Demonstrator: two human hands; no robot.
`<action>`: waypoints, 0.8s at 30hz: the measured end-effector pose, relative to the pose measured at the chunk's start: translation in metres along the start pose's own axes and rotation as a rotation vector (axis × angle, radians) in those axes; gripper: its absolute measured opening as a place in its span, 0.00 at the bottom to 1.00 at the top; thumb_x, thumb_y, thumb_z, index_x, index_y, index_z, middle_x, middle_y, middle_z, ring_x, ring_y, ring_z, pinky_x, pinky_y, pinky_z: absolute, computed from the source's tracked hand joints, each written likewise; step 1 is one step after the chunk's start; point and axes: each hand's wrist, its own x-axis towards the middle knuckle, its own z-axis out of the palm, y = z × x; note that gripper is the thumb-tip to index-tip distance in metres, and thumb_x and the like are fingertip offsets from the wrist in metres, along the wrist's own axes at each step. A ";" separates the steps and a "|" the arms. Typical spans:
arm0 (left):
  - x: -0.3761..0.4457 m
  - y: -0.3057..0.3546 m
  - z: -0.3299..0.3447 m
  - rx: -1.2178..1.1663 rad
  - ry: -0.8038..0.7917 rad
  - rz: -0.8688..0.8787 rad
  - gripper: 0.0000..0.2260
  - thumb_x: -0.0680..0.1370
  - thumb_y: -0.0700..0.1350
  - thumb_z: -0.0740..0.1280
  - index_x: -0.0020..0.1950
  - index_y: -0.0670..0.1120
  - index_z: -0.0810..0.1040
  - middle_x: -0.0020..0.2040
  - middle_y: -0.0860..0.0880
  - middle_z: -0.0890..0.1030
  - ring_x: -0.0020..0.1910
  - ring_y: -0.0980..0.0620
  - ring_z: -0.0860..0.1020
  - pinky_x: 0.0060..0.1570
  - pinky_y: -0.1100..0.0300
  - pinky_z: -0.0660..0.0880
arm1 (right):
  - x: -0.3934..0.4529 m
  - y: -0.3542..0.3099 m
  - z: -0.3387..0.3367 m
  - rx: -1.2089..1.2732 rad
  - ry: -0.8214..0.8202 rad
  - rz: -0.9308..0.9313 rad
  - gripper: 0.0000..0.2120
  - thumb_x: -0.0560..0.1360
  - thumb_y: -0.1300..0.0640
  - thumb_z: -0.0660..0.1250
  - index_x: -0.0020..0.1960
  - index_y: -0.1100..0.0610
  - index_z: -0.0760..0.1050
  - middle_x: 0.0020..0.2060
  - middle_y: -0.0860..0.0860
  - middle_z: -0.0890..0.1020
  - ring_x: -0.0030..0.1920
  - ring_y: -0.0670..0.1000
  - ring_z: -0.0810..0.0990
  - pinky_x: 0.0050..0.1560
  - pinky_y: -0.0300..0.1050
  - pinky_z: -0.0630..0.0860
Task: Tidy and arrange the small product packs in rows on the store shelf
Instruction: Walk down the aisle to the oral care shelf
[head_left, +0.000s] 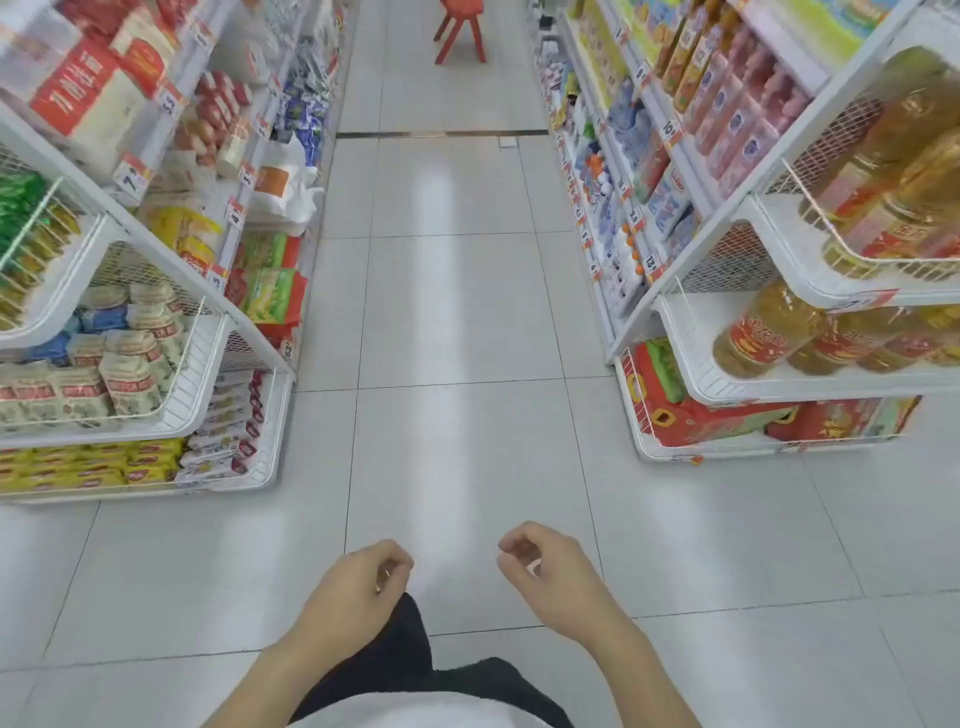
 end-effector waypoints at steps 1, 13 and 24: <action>0.007 -0.003 0.000 -0.020 0.007 -0.008 0.06 0.79 0.49 0.63 0.44 0.58 0.77 0.40 0.60 0.82 0.42 0.61 0.78 0.42 0.68 0.74 | 0.013 0.001 -0.002 0.001 -0.023 -0.013 0.06 0.78 0.50 0.66 0.53 0.49 0.79 0.47 0.42 0.83 0.49 0.37 0.79 0.49 0.28 0.72; 0.228 0.028 -0.088 -0.041 -0.096 -0.075 0.07 0.80 0.49 0.61 0.48 0.55 0.78 0.40 0.61 0.81 0.42 0.61 0.78 0.45 0.64 0.75 | 0.245 -0.072 -0.094 -0.126 -0.117 0.029 0.06 0.79 0.52 0.66 0.54 0.50 0.79 0.47 0.42 0.83 0.49 0.39 0.80 0.50 0.30 0.73; 0.514 0.144 -0.212 -0.029 -0.181 0.026 0.07 0.79 0.47 0.61 0.48 0.50 0.79 0.41 0.58 0.81 0.41 0.55 0.79 0.47 0.57 0.76 | 0.444 -0.144 -0.245 -0.060 -0.035 0.129 0.04 0.78 0.48 0.67 0.53 0.45 0.78 0.46 0.39 0.83 0.50 0.34 0.79 0.48 0.29 0.73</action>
